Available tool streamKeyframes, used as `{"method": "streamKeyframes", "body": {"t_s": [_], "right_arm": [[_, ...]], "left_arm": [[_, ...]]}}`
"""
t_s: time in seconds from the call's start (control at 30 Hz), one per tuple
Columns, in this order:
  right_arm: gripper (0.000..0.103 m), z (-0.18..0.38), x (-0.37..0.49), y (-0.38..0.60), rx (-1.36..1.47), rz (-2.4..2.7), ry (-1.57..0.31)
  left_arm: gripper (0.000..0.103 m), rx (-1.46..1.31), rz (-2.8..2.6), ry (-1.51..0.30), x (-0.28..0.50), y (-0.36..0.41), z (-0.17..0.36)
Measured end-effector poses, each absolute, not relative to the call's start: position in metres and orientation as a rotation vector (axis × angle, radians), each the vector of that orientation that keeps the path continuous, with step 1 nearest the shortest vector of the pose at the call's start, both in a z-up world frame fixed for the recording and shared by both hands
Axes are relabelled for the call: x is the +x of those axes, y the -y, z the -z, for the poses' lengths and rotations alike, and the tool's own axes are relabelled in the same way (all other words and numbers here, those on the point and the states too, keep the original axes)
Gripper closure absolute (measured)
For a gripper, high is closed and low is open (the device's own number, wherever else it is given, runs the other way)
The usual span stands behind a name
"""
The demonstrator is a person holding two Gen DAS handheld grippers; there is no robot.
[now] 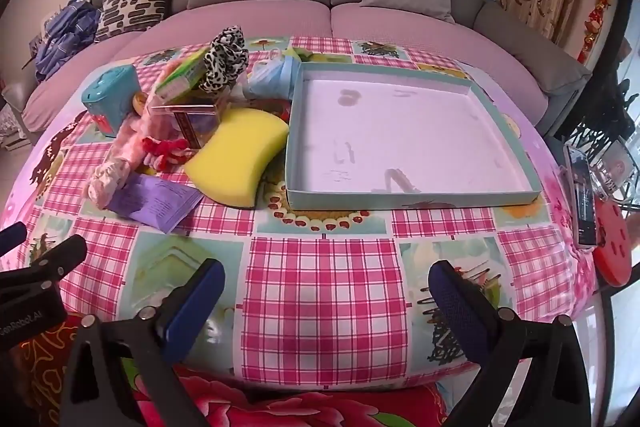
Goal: Organize soft objects
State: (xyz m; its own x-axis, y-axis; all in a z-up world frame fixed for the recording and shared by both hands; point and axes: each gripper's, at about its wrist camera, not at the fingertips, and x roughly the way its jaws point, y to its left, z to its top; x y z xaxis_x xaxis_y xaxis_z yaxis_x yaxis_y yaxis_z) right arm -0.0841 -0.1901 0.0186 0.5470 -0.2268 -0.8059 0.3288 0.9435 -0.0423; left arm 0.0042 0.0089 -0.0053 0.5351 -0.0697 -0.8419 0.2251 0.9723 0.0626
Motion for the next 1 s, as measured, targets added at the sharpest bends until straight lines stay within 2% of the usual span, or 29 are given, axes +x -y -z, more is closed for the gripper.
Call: {"method": "streamKeyframes", "body": {"t_s": [1.0], "right_arm": [[0.0,-0.0193,-0.0857,0.1919,0.125,0.346,-0.929]], "left_arm": [[0.0,0.173,0.17,-0.999,0.0054,-0.0115,0.0064]]}}
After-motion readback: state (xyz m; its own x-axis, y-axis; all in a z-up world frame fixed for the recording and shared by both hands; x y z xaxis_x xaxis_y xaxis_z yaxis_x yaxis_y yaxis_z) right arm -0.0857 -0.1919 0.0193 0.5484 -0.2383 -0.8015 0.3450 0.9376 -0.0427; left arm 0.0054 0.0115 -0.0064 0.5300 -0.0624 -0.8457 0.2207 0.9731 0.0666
